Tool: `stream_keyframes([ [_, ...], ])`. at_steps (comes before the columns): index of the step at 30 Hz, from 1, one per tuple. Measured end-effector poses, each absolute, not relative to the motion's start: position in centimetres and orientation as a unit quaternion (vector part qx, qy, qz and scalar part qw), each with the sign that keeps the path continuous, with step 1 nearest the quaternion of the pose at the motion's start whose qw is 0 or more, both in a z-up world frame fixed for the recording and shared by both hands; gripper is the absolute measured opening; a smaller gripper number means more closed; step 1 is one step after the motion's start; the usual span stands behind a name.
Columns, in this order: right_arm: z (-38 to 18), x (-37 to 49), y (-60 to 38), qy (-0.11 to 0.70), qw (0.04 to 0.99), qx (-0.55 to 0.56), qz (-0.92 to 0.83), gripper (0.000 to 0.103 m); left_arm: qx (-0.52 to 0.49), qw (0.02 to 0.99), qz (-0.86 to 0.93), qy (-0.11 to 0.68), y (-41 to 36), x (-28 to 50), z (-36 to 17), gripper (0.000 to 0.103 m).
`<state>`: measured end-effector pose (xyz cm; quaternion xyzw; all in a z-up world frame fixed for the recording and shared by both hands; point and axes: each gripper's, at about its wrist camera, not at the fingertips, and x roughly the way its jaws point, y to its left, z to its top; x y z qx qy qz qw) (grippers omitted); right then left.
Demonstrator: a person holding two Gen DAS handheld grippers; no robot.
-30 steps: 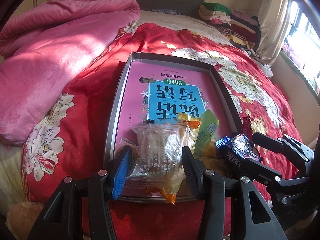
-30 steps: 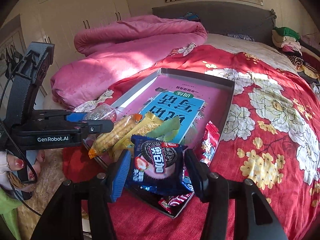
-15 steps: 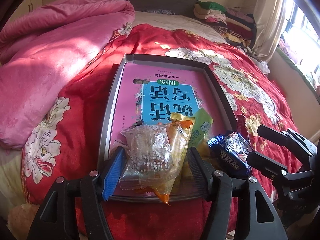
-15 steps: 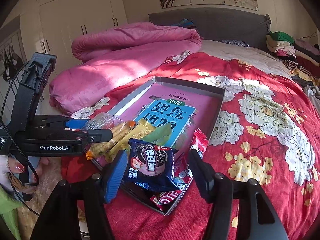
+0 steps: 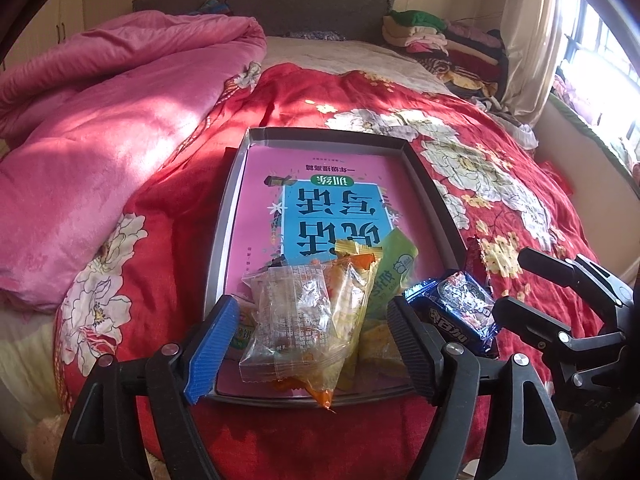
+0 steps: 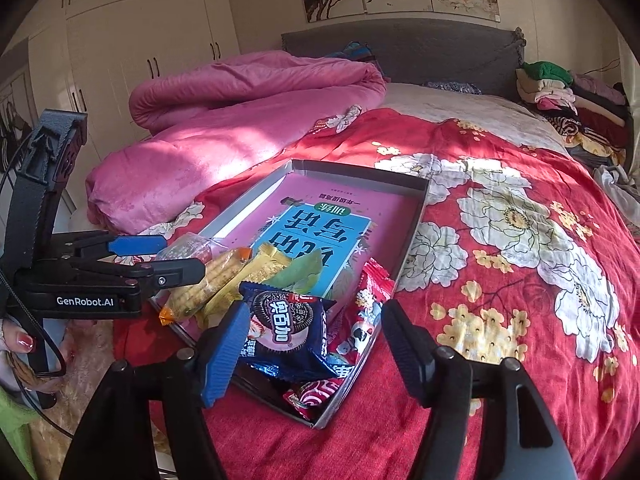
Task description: Organize snacks
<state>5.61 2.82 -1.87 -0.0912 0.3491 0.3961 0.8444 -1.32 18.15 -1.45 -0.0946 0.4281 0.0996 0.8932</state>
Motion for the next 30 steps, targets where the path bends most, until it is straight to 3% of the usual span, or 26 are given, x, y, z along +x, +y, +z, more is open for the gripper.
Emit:
stream_keyframes([
  [22, 2.9, 3.1, -0.4, 0.322, 0.863, -0.068, 0.382, 0.100, -0.129, 0.901, 0.097, 0.402, 15.2, -5.3, 2.4, 0.082],
  [30, 3.9, 1.0, -3.2, 0.343, 0.861, -0.063, 0.369, 0.102, -0.187, 0.886, 0.075, 0.417, 13.0, -8.4, 1.6, 0.082],
])
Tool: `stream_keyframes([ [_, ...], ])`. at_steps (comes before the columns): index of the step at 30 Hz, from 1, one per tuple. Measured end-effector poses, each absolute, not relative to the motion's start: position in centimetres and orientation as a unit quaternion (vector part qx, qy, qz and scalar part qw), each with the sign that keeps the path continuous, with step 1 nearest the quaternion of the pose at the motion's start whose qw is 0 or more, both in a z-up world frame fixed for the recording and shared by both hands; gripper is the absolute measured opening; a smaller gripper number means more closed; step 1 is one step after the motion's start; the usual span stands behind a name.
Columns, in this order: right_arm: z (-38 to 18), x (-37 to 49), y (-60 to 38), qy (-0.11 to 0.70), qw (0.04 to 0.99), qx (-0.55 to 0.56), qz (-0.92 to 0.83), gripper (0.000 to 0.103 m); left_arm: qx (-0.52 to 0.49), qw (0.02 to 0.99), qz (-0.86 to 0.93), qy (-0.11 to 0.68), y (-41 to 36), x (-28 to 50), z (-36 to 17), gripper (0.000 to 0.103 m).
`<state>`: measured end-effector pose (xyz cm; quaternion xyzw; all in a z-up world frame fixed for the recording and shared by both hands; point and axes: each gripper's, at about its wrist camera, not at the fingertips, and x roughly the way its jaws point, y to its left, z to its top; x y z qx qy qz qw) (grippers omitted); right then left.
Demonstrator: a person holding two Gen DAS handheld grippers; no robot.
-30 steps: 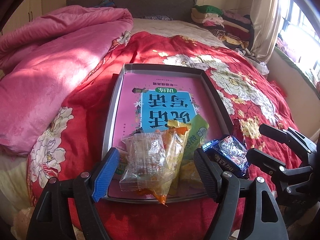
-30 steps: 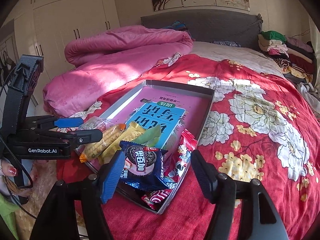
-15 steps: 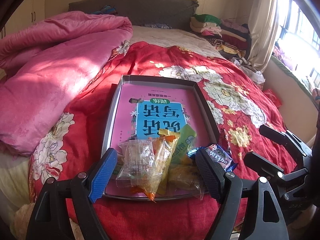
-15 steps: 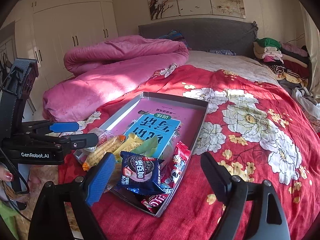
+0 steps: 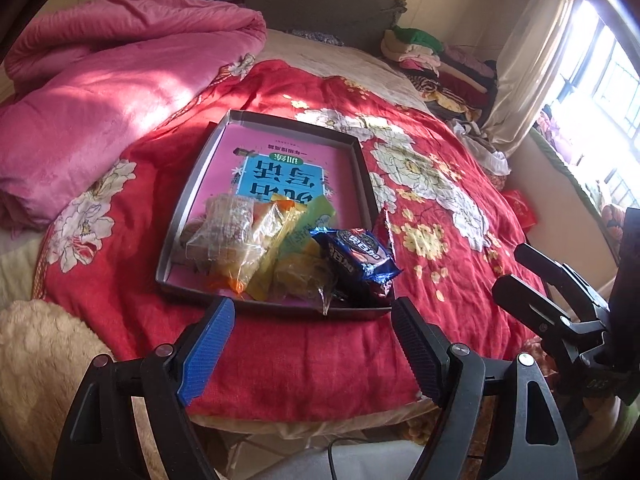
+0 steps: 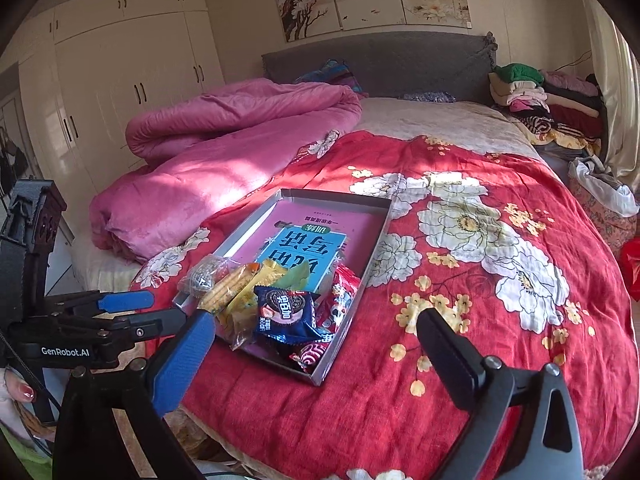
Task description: Organize snacks
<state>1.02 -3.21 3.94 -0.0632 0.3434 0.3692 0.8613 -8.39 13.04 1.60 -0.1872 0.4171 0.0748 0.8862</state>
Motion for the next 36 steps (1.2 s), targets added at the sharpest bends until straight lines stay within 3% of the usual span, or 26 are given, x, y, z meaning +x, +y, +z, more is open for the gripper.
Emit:
stream_keyframes([
  [7, 2.6, -0.8, -4.5, 0.386, 0.847, -0.056, 0.361, 0.102, -0.182, 0.883, 0.070, 0.427, 11.0, -8.9, 1.8, 0.082],
  [36, 2.4, -0.8, -4.6, 0.381, 0.856, -0.070, 0.343, 0.102, -0.160, 0.883, 0.103, 0.430, 10.8, -8.9, 2.0, 0.082],
])
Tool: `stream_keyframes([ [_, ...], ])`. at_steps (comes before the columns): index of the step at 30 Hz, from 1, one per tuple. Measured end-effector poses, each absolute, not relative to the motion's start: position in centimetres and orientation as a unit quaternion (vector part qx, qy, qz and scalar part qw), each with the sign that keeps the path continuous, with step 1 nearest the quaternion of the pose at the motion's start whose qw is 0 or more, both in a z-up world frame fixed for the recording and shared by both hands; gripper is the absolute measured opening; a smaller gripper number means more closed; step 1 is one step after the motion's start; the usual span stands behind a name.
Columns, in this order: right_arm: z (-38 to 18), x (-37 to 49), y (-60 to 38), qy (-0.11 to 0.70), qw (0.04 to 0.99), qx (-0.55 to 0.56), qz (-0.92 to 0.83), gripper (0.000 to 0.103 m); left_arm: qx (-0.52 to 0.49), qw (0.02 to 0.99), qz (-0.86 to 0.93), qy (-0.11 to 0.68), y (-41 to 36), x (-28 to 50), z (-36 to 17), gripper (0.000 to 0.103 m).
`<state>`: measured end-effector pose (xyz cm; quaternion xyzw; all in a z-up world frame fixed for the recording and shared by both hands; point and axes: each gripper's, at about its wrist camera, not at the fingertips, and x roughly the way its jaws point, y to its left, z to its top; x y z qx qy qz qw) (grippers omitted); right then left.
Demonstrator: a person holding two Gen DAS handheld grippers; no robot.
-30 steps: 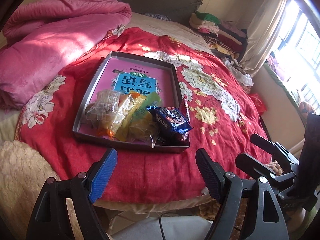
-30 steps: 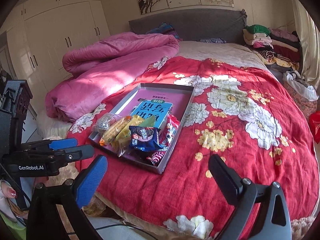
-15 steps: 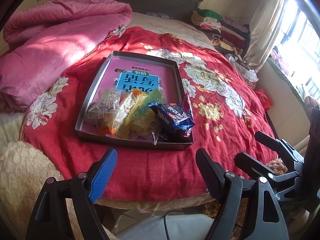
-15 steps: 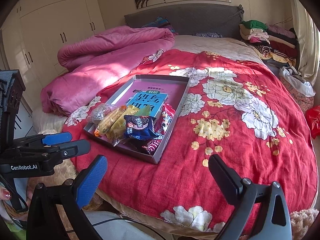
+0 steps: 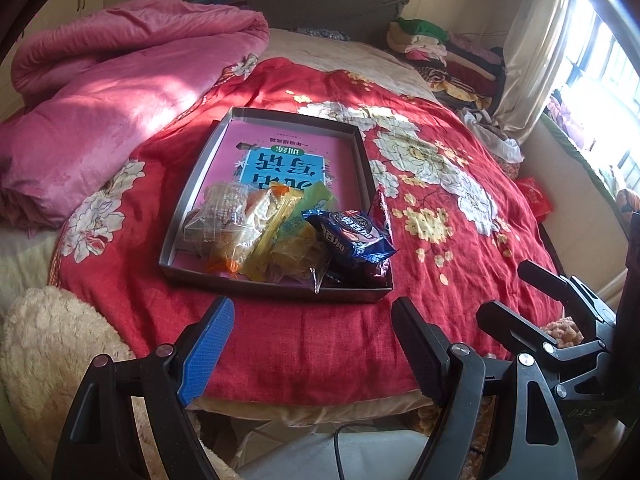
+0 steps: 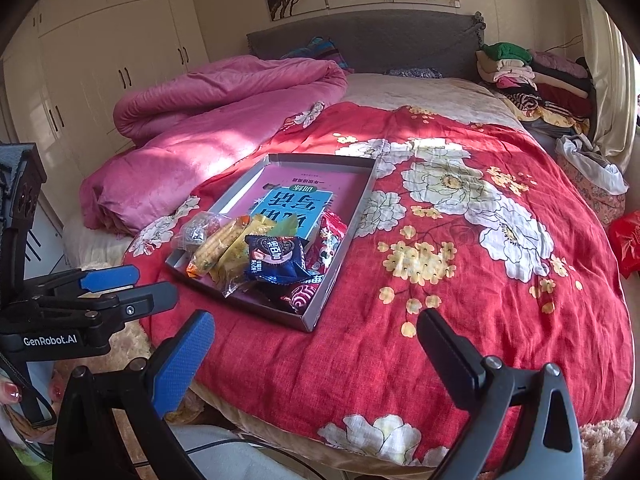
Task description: Organize snacks
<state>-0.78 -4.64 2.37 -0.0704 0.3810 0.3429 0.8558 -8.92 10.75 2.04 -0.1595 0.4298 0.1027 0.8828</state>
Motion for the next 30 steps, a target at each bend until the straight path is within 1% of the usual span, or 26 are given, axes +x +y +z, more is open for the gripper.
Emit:
stream_keyframes([
  [30, 2.34, -0.77, -4.67, 0.379, 0.857, -0.073, 0.342, 0.102, -0.166, 0.881, 0.107, 0.429, 10.56, -8.79, 2.08, 0.082],
])
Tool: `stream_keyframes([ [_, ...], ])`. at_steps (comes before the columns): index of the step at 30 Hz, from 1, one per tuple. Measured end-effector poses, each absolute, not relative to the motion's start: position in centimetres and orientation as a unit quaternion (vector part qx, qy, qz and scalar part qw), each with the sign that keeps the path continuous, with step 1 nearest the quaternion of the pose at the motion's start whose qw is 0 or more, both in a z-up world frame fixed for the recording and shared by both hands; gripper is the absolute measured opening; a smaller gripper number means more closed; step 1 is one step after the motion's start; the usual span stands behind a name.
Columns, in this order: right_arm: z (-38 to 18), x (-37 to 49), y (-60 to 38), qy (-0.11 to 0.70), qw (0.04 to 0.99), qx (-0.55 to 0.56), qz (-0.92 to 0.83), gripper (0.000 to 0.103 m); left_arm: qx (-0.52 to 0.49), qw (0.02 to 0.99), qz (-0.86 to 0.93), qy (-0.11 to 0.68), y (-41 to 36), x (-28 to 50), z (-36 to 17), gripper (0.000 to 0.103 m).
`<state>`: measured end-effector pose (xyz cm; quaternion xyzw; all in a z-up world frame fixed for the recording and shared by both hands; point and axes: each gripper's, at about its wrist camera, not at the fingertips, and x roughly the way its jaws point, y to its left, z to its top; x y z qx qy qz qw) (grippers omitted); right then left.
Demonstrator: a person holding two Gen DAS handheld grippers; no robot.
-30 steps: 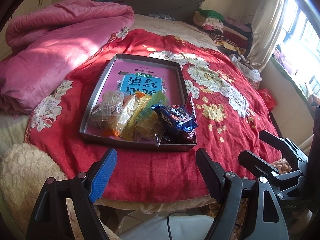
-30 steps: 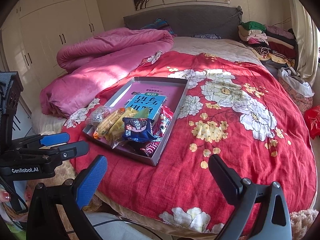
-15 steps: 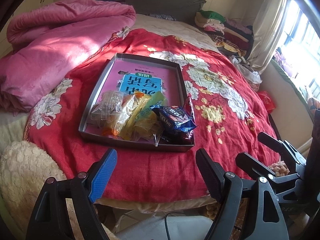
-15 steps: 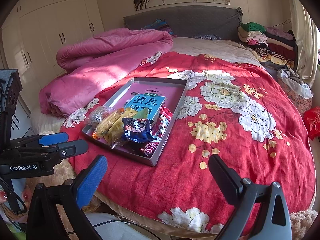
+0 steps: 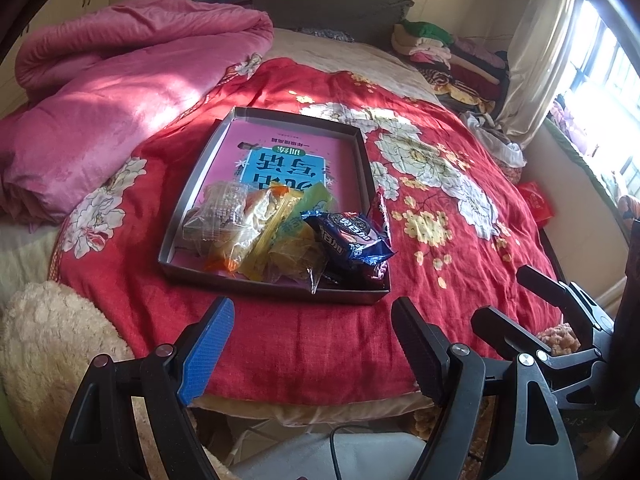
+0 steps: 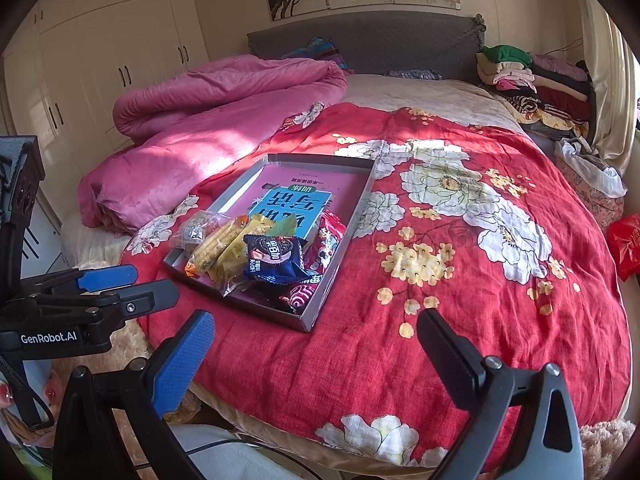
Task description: Organize snacks
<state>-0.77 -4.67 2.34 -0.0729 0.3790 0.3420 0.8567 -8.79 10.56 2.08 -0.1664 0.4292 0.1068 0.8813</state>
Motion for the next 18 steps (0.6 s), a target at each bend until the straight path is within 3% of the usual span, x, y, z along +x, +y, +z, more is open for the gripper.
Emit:
stream_keyframes([
  [11, 2.4, -0.8, -4.8, 0.378, 0.858, -0.073, 0.340, 0.102, -0.186, 0.872, 0.120, 0.436, 11.0, -8.6, 1.6, 0.082],
  [18, 2.3, 0.0, -5.3, 0.376, 0.862, -0.066, 0.334, 0.102, -0.210, 0.886, 0.137, 0.390, 13.2, -9.0, 2.2, 0.082],
])
